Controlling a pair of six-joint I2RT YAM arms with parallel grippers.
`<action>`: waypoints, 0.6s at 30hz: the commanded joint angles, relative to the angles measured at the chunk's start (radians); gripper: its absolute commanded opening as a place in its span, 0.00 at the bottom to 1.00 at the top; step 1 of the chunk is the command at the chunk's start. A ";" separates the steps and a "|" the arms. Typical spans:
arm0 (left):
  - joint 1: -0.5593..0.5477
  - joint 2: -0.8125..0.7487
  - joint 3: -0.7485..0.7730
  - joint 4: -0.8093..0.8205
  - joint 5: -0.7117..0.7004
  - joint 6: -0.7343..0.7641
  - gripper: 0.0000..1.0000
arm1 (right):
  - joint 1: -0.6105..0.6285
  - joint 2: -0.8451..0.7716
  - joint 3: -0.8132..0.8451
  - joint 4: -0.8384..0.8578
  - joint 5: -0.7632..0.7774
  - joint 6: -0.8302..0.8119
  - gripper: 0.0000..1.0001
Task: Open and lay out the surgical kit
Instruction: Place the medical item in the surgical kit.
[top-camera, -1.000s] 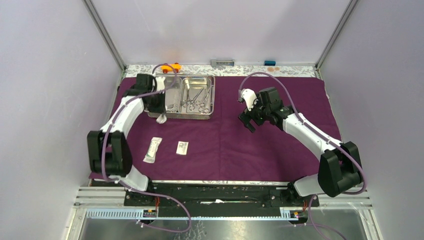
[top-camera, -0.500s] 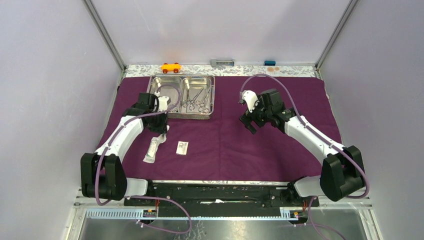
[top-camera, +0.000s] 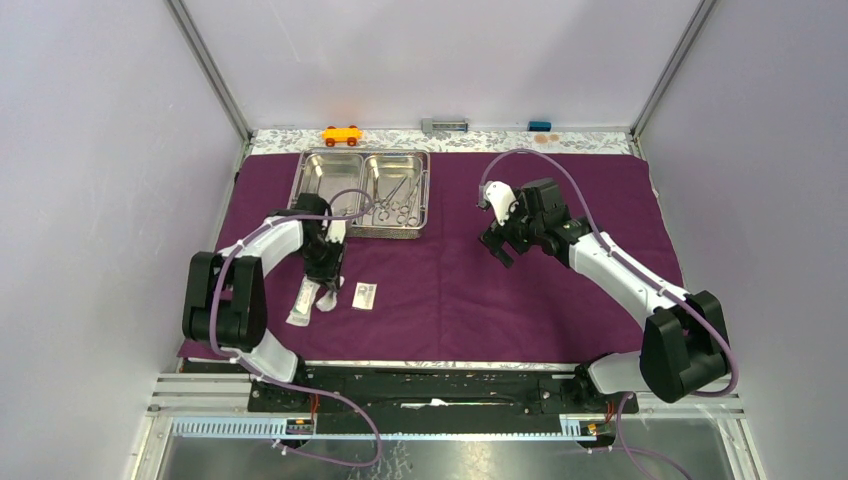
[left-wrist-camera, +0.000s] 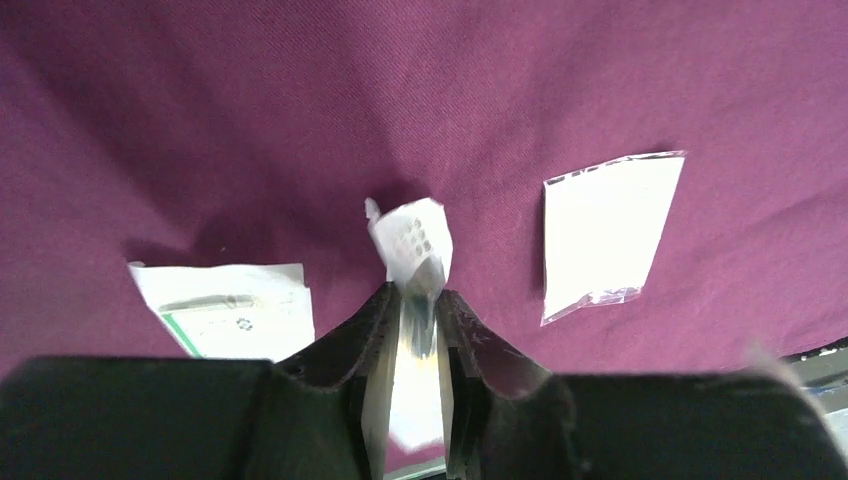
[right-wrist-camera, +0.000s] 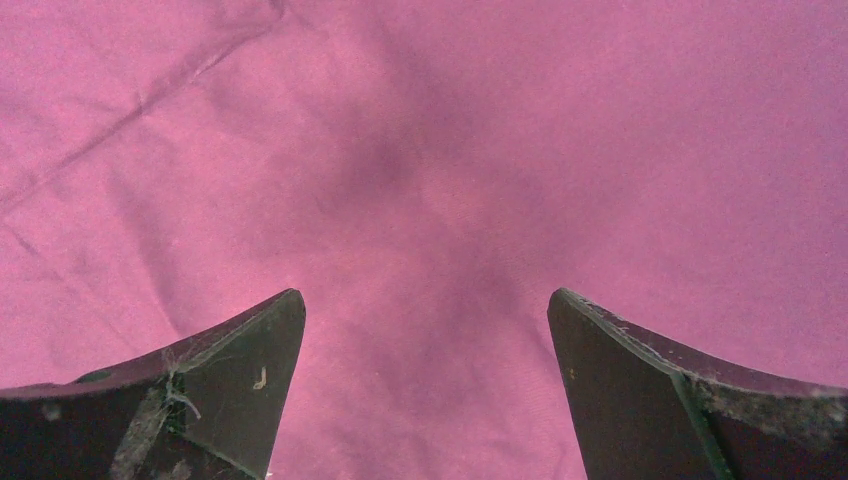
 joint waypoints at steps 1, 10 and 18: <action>-0.005 0.039 0.043 -0.021 0.028 -0.010 0.23 | -0.003 0.003 -0.006 0.030 0.032 -0.022 0.99; -0.006 0.038 0.041 -0.017 0.038 -0.013 0.30 | -0.003 0.014 -0.006 0.032 0.040 -0.026 0.99; -0.005 0.006 0.047 -0.019 0.045 -0.014 0.39 | -0.003 0.010 -0.009 0.032 0.039 -0.030 0.99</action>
